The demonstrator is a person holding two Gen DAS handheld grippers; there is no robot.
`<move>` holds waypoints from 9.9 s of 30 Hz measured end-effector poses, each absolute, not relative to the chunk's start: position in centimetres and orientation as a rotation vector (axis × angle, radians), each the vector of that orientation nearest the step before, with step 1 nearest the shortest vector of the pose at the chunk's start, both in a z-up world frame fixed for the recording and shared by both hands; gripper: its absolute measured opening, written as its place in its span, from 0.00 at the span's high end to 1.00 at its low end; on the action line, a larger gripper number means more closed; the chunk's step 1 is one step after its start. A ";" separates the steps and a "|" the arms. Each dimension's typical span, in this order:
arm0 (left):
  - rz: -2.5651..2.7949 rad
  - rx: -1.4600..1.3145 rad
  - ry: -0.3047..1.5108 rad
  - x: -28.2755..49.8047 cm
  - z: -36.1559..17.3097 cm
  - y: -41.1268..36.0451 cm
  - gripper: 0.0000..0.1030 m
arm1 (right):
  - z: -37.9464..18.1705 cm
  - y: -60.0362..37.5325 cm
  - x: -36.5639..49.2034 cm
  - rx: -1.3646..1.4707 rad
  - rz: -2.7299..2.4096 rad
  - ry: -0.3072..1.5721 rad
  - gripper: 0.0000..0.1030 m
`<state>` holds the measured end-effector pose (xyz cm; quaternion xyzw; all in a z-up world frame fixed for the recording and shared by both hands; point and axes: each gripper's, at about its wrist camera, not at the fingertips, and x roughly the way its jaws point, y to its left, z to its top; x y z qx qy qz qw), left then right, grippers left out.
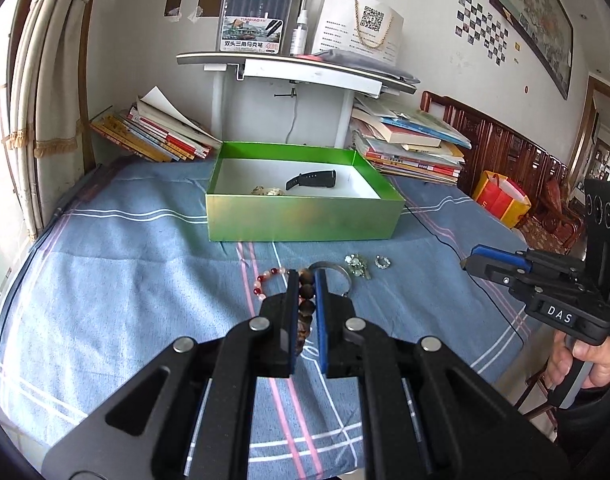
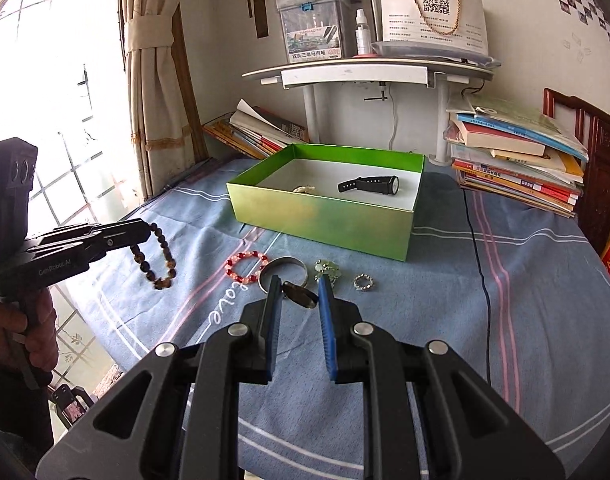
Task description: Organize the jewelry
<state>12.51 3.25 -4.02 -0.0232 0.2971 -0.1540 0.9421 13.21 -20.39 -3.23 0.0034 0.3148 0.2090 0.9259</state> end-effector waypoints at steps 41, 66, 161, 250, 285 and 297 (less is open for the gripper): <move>-0.336 0.027 0.582 18.7 -0.5 2.1 0.92 | -1.8 -20.9 18.6 -0.032 0.386 0.625 0.82; -0.129 0.135 0.703 42.1 -5.4 2.7 0.33 | -4.6 -21.9 37.2 0.037 0.216 0.664 0.42; -0.506 0.391 0.887 25.3 -14.1 -1.6 0.39 | -11.2 -20.8 22.2 -0.057 0.204 0.853 0.09; -0.307 -0.087 0.646 17.6 -7.3 5.0 0.92 | -9.8 -18.9 20.7 -0.043 0.269 0.813 0.80; -0.304 -0.023 0.653 14.1 -6.5 3.1 0.92 | -4.4 -21.0 13.0 0.023 0.259 0.644 0.79; -0.318 -0.033 0.668 14.9 -6.9 3.2 0.92 | -5.1 -20.8 14.0 0.022 0.264 0.664 0.79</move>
